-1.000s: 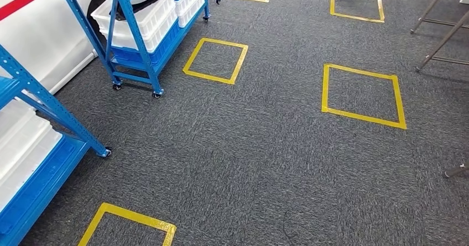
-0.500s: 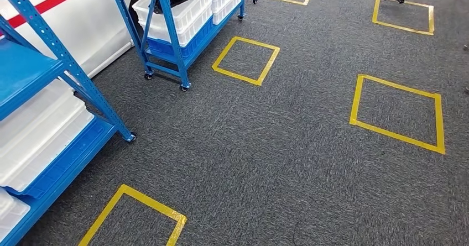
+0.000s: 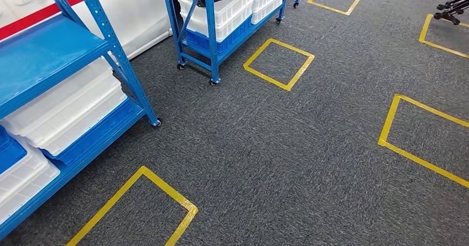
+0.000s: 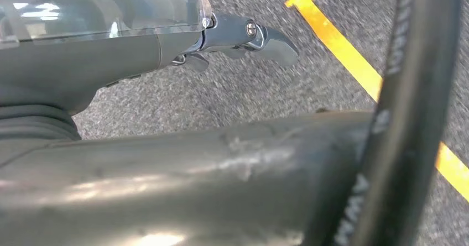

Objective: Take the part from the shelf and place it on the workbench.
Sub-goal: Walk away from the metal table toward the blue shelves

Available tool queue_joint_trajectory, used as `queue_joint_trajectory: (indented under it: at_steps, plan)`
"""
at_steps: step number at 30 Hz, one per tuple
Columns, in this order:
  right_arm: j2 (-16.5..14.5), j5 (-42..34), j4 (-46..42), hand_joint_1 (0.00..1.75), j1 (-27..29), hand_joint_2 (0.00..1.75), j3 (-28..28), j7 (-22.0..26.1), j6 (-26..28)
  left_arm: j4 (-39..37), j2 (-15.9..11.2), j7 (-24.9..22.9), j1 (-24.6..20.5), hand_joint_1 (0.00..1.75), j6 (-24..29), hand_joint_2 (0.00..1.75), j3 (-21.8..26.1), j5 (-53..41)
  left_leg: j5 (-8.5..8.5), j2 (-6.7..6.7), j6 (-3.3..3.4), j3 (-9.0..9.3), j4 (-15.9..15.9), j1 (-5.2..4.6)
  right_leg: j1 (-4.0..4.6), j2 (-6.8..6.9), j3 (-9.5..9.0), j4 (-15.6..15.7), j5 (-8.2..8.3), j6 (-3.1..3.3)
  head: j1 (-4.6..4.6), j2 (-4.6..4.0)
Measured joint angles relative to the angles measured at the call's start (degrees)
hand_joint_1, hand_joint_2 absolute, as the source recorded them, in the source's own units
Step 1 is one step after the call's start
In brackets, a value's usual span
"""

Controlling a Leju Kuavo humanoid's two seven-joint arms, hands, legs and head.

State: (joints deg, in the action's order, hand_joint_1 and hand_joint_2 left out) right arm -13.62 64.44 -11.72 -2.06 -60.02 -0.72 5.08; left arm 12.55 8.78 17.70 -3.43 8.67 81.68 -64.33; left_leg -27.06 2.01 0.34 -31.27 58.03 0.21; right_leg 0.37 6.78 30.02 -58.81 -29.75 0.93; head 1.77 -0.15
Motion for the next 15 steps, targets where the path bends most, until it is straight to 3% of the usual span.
queue_joint_trajectory:
  at_steps: [2, 4, 5, 6, 7, 9, 11, 13, 15]
  plan:
    - [0.01, 0.02, 0.0, 0.0, 0.0, 0.0, 0.0, -0.03, 0.02, 0.0, 0.04, -0.02, -0.01, 0.0, -0.02, 0.0, 0.02, 0.01, 0.68, -1.04, 0.7, 0.27, -0.74, 0.37, -0.27, -2.69, 0.96, -2.52, -1.93, -0.64, -0.01, 0.0]
    - [0.01, 0.02, 0.0, 0.0, 0.16, 0.0, 0.0, -0.05, 0.02, 0.0, 0.04, -0.02, -0.19, 0.0, -0.03, 0.0, 0.02, 0.01, 1.07, -2.13, 1.11, 0.06, -0.9, 0.47, -0.74, -5.74, 4.16, -9.15, -5.57, -1.07, -0.01, 0.0]
    - [0.01, 0.02, 0.0, 0.0, 0.22, 0.0, 0.0, -0.05, 0.02, 0.0, 0.02, -0.01, -0.25, 0.0, -0.04, 0.0, 0.02, 0.01, 1.15, -2.8, 1.16, -0.09, -0.89, 0.45, -0.94, -6.27, 5.93, -12.64, -6.92, -1.22, -0.01, 0.0]
    - [0.01, 0.02, 0.0, 0.0, 0.25, 0.0, 0.0, -0.05, 0.02, 0.0, 0.01, -0.01, -0.24, 0.0, -0.05, 0.0, 0.02, 0.01, 1.2, -3.54, 1.14, -0.14, -0.87, 0.45, -1.13, -6.45, 7.06, -14.77, -7.24, -1.38, 0.0, 0.0]
    - [0.02, 0.02, 0.0, 0.0, 0.28, 0.0, 0.0, -0.05, 0.02, 0.0, 0.0, -0.01, -0.2, 0.0, -0.06, 0.0, 0.02, 0.01, 1.24, -4.33, 1.06, -0.12, -0.83, 0.46, -1.32, -6.55, 7.29, -14.92, -6.39, -1.53, 0.0, 0.0]
    - [0.04, 0.02, 0.0, 0.0, 0.35, 0.0, 0.0, -0.06, 0.02, 0.0, 0.02, -0.02, -0.14, 0.0, -0.11, 0.0, 0.02, 0.01, 1.22, -5.98, 0.74, -0.06, -0.61, 0.59, -1.8, -7.54, 4.83, -9.18, -2.15, -1.74, -0.01, 0.0]
    - [0.05, 0.02, 0.0, 0.0, 0.45, 0.0, 0.0, -0.07, -0.02, 0.0, 0.04, -0.02, -0.23, 0.0, -0.2, 0.0, 0.03, 0.05, 1.06, -7.43, 0.01, -0.39, -0.09, 0.63, -2.09, -10.1, 2.01, -2.52, 0.71, -1.76, -0.01, 0.0]
    - [0.05, 0.05, 0.0, 0.0, 0.39, 0.0, 0.01, -0.1, -0.05, 0.0, 0.04, -0.02, -0.26, 0.0, -0.26, 0.0, 0.05, 0.14, 1.1, -8.54, -0.92, -0.94, 0.07, 0.69, -1.86, -11.1, 1.31, -0.52, 0.95, -1.36, -0.01, 0.0]
    - [0.05, 0.13, 0.0, 0.0, 0.23, 0.0, 0.01, -0.28, -0.05, 0.01, 0.03, -0.08, -0.09, 0.0, -0.25, 0.0, 0.13, 0.25, 1.27, -9.26, -1.72, -1.28, -0.1, 0.93, -1.77, -9.69, 1.24, -0.18, 1.29, -0.48, 0.0, 0.0]
